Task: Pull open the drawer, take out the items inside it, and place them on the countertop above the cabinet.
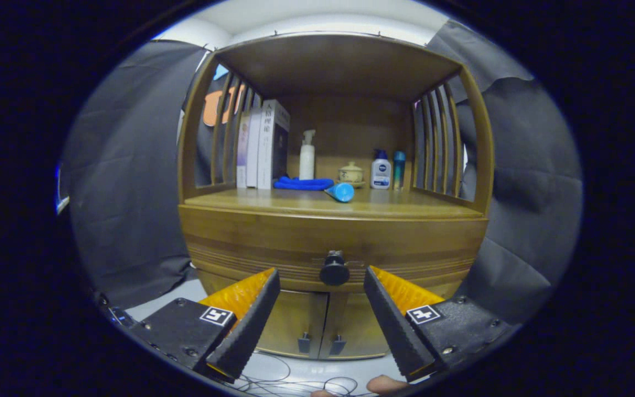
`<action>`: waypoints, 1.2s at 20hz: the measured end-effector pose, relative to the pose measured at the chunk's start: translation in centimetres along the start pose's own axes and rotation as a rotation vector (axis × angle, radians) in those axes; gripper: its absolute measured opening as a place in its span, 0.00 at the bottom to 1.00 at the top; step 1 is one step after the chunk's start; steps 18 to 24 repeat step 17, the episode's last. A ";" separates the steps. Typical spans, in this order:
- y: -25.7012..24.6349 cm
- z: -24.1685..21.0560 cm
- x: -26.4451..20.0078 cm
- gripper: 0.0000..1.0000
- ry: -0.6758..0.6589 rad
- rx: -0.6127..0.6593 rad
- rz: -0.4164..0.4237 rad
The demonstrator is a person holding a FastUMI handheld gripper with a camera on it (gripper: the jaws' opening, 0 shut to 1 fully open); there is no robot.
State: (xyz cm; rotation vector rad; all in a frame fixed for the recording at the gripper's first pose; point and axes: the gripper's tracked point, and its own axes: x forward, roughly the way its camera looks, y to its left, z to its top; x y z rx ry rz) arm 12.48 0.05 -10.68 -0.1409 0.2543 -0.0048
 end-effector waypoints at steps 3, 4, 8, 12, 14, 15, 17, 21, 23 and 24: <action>-0.1 2.0 -3.9 0.99 -0.047 0.004 0.017; 0.0 2.5 -5.2 0.99 -0.057 0.005 0.026; -0.2 4.3 -10.0 0.99 -0.089 0.007 0.046; -0.4 6.2 -13.4 0.99 -0.121 0.014 0.062; -0.9 7.0 -14.4 0.99 -0.141 0.015 0.050; -0.9 7.2 -14.8 0.99 -0.150 0.016 0.048; -0.7 7.7 -15.4 0.99 -0.162 0.020 0.057; -0.7 7.7 -15.4 0.99 -0.162 0.020 0.057; -0.7 7.7 -15.4 0.99 -0.162 0.020 0.057; -0.7 7.7 -15.4 0.99 -0.162 0.020 0.057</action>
